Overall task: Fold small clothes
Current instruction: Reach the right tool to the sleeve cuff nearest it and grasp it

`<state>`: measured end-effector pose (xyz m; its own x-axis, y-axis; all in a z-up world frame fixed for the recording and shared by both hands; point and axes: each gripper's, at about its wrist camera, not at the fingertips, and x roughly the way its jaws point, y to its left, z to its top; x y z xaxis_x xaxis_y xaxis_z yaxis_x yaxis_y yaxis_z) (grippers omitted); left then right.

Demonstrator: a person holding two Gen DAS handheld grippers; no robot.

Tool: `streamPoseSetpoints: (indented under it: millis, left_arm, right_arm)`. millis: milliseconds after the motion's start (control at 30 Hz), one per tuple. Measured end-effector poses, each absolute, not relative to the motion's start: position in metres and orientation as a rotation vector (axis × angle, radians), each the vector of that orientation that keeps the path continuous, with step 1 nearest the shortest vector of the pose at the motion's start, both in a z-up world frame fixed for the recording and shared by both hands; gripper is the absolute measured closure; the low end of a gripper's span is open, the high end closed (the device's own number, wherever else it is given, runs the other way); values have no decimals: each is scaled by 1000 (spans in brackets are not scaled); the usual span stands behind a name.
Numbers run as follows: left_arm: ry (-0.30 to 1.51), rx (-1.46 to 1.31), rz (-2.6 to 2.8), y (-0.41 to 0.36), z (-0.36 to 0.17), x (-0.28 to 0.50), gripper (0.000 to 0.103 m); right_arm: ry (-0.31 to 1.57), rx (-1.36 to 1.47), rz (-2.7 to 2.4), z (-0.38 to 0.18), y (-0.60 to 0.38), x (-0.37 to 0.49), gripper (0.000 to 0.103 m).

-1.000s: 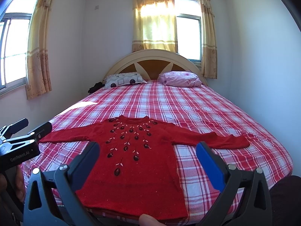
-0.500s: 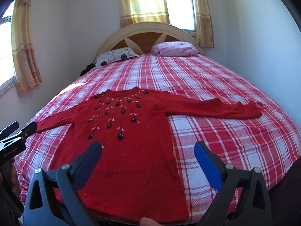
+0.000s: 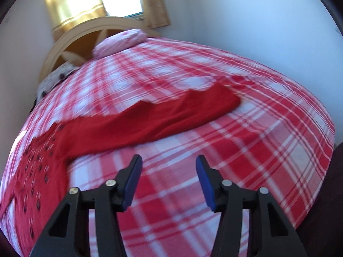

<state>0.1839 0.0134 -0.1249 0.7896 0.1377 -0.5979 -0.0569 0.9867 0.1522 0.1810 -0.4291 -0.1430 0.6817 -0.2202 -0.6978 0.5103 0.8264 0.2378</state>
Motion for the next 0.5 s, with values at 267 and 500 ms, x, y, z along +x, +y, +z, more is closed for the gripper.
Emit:
streamPoseSetpoints:
  millis: [267,500]
  left_arm:
    - [696,151,131,20,-142,221,1]
    - [734,134,162,36,-156,237,1]
  right_arm:
    - [669,655,-529,-153,-518,197,49]
    - [713,759,-528,-177,-547,224,51]
